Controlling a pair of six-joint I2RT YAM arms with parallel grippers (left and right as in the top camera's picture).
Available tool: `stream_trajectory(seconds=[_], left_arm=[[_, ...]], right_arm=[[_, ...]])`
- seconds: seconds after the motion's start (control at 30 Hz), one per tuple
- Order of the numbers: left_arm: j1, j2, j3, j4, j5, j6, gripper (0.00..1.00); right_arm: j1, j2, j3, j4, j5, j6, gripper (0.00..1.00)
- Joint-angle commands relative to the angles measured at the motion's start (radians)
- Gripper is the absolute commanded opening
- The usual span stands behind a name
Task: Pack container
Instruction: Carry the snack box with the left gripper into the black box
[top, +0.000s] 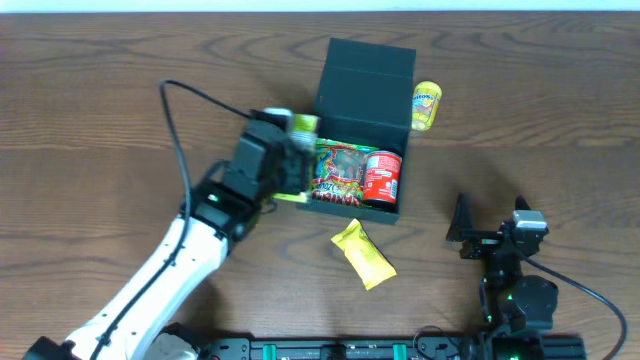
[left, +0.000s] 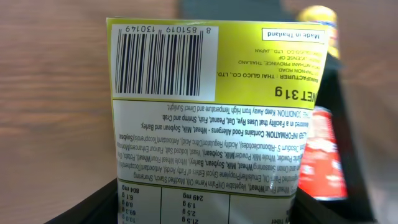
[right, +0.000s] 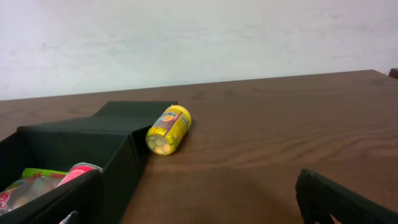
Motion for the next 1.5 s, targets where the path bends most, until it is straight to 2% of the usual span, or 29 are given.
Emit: stream_trajectory(seconds=[0.0,0.1,0.47,1.13,1.47], left_arm=[[-0.066,-0.009,0.018,0.024,-0.09,0.003,0.66],[-0.11,0.001,0.018,0.043,-0.145,0.003,0.65],[-0.123,0.15,0.025,0.233,-0.144,0.004,0.64],[-0.123,0.309,0.06,0.256,-0.175,0.049,0.64],[-0.123,0.328,0.06,0.262,-0.192,0.049,0.73]], right_arm=[[0.014,-0.005,-0.002,-0.005,0.003,0.012,0.99],[0.014,-0.005,-0.002,-0.005,0.003,0.012,0.99],[0.014,-0.005,-0.002,-0.005,0.003,0.012,0.99],[0.014,-0.005,-0.002,-0.005,0.003,0.012,0.99],[0.014,-0.005,-0.002,-0.005,0.003,0.012,0.99]])
